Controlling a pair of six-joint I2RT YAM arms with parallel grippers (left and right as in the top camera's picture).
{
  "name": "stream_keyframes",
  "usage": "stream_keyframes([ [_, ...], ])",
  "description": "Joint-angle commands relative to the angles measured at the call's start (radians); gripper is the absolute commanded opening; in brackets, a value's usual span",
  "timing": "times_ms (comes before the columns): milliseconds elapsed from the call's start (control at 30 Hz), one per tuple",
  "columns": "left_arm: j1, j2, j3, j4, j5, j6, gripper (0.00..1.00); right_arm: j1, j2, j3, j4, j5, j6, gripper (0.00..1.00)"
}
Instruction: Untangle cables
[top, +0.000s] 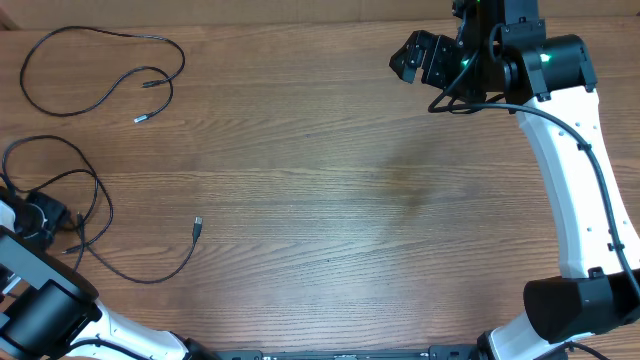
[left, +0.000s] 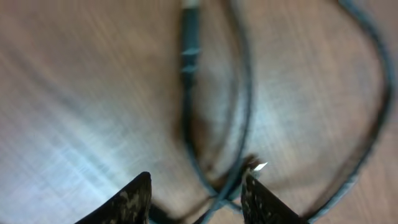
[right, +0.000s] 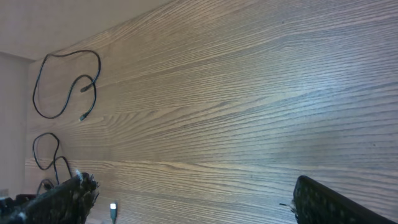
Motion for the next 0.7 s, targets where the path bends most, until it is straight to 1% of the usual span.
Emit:
stream_keyframes([
  [0, -0.012, 0.016, -0.005, 0.030, 0.096, 0.031, 0.47, -0.002, -0.029, 0.003, 0.003, 0.007, -0.008, 1.00],
  [200, -0.038, 0.040, -0.005, 0.089, 0.069, 0.048, 0.48, -0.002, -0.029, 0.003, 0.003, 0.007, -0.008, 1.00],
  [500, -0.039, 0.100, -0.005, 0.125, 0.054, 0.048, 0.45, -0.002, -0.029, 0.003, 0.003, 0.007, -0.008, 1.00],
  [567, -0.039, 0.103, -0.005, 0.131, 0.052, 0.048, 0.33, -0.002, -0.029, 0.003, 0.003, 0.007, -0.008, 1.00],
  [633, -0.039, 0.101, -0.001, 0.138, 0.050, 0.040, 0.25, -0.002, -0.029, 0.003, 0.003, 0.008, -0.008, 1.00],
  [667, -0.039, 0.101, 0.004, 0.138, 0.050, 0.032, 0.23, -0.002, -0.029, 0.003, 0.003, 0.007, -0.008, 1.00],
])
